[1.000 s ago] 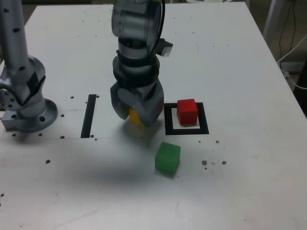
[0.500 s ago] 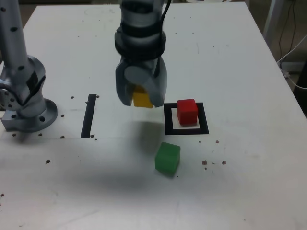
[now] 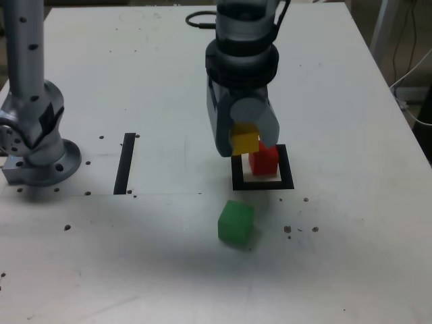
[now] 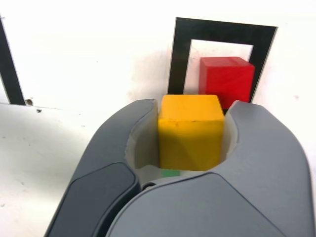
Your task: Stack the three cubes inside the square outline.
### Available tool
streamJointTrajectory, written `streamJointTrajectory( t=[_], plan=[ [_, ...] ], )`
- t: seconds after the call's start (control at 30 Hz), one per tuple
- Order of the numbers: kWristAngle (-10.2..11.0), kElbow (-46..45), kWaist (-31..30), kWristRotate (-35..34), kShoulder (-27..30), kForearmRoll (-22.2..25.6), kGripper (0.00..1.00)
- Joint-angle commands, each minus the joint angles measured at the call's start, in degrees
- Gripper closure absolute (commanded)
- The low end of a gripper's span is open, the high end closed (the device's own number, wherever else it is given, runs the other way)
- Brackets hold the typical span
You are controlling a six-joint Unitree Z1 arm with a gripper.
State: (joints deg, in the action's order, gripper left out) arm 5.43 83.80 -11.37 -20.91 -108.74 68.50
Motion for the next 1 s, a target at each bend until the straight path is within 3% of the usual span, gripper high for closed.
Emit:
streamJointTrajectory(
  t=[0.0,0.3,0.97],
  plan=[
    [0.7,1.4,0.1,0.6,-1.4,0.2,0.93],
    [2.4,4.4,0.8,4.1,-3.5,2.0,0.93],
    [1.7,6.4,2.1,5.2,-5.0,2.0,0.93]
  ],
)
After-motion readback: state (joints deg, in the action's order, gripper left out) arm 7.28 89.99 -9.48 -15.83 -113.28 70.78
